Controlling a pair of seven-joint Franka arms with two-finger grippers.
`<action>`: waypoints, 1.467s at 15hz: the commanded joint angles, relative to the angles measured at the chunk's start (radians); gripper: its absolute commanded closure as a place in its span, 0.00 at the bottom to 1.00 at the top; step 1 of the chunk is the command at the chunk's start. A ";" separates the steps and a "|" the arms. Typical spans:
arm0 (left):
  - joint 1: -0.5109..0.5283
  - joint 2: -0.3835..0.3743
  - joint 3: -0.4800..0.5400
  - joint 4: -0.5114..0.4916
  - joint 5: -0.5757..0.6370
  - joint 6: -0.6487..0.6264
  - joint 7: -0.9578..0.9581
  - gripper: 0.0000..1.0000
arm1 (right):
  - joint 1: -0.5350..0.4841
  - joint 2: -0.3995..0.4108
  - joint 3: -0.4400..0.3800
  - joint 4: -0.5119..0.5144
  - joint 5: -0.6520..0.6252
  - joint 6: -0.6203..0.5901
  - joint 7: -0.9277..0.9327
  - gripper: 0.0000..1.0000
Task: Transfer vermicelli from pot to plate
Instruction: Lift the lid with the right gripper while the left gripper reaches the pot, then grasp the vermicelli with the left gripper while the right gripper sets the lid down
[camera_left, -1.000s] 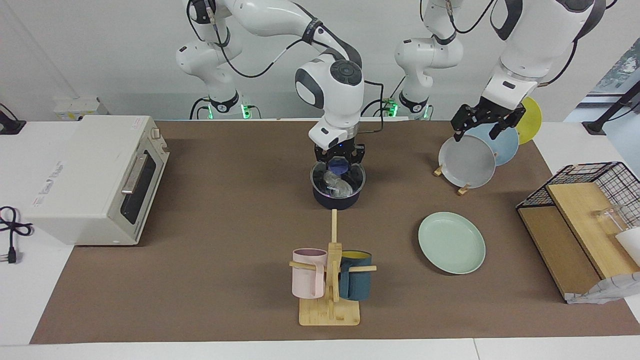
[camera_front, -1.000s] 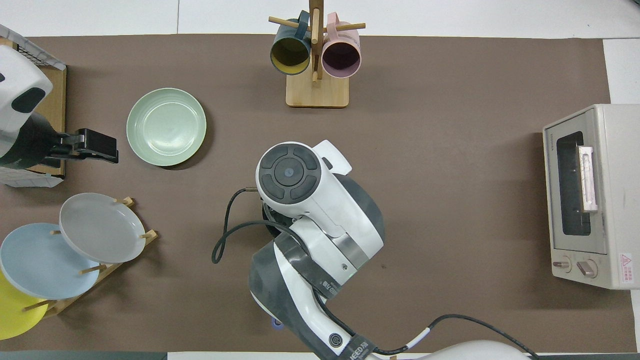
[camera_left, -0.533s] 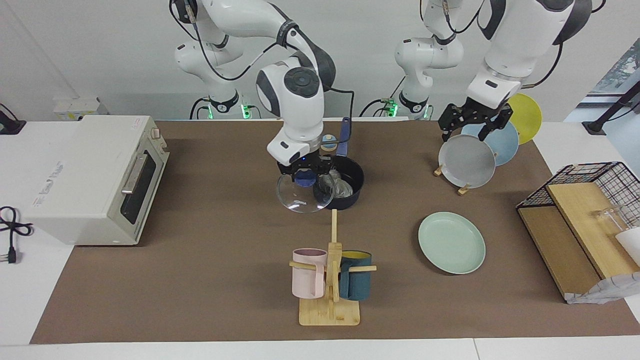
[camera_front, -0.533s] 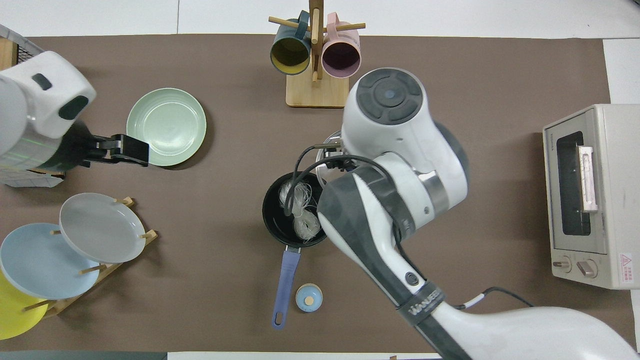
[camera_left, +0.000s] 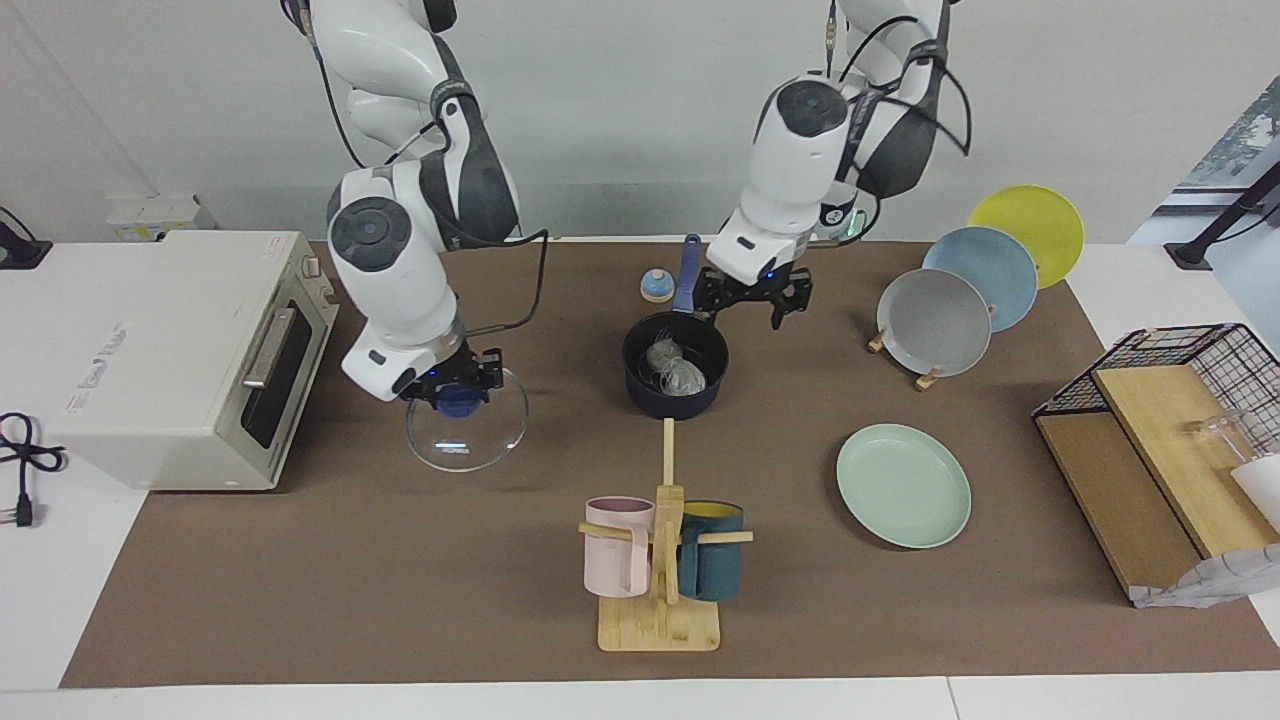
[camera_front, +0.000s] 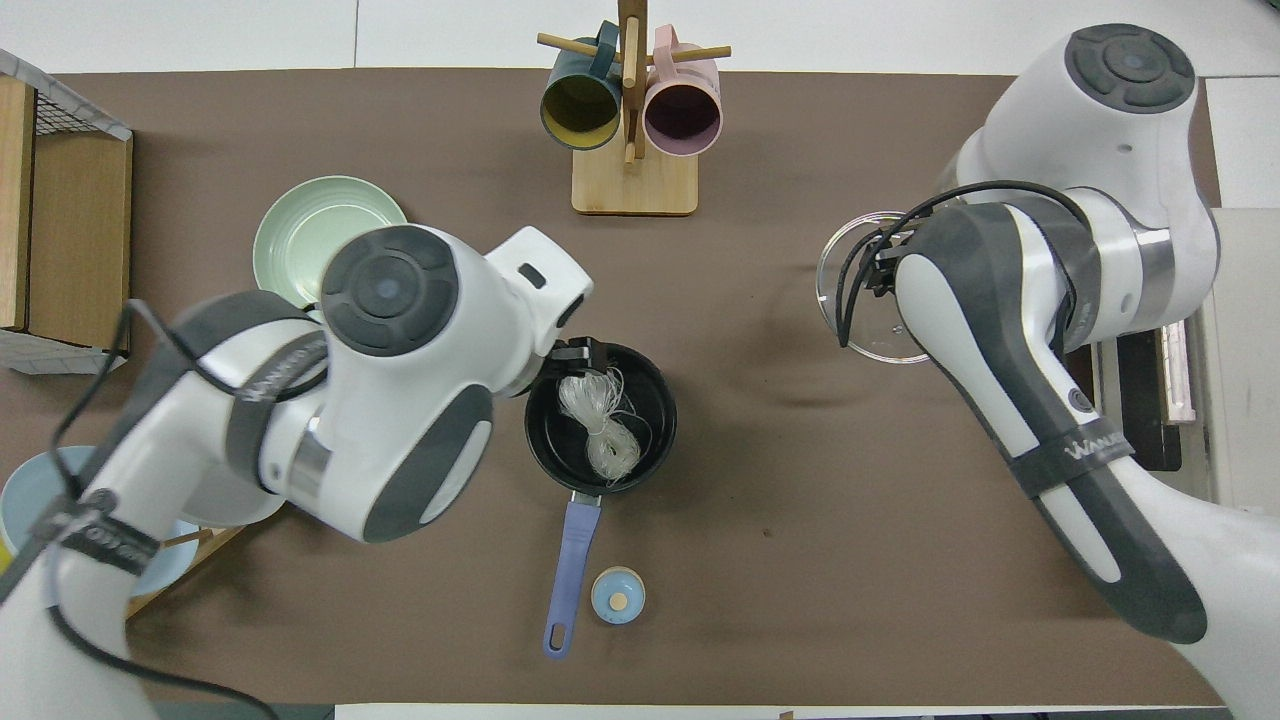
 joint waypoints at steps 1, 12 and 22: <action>-0.044 0.043 0.020 -0.079 -0.011 0.145 -0.013 0.00 | -0.022 -0.066 0.013 -0.126 -0.030 0.076 -0.034 0.58; -0.098 0.140 0.021 -0.116 -0.010 0.181 -0.013 0.00 | -0.077 -0.095 0.015 -0.373 -0.081 0.323 -0.068 0.58; -0.100 0.141 0.023 -0.117 -0.002 0.198 -0.002 1.00 | -0.079 -0.114 0.015 -0.419 -0.081 0.366 -0.066 0.00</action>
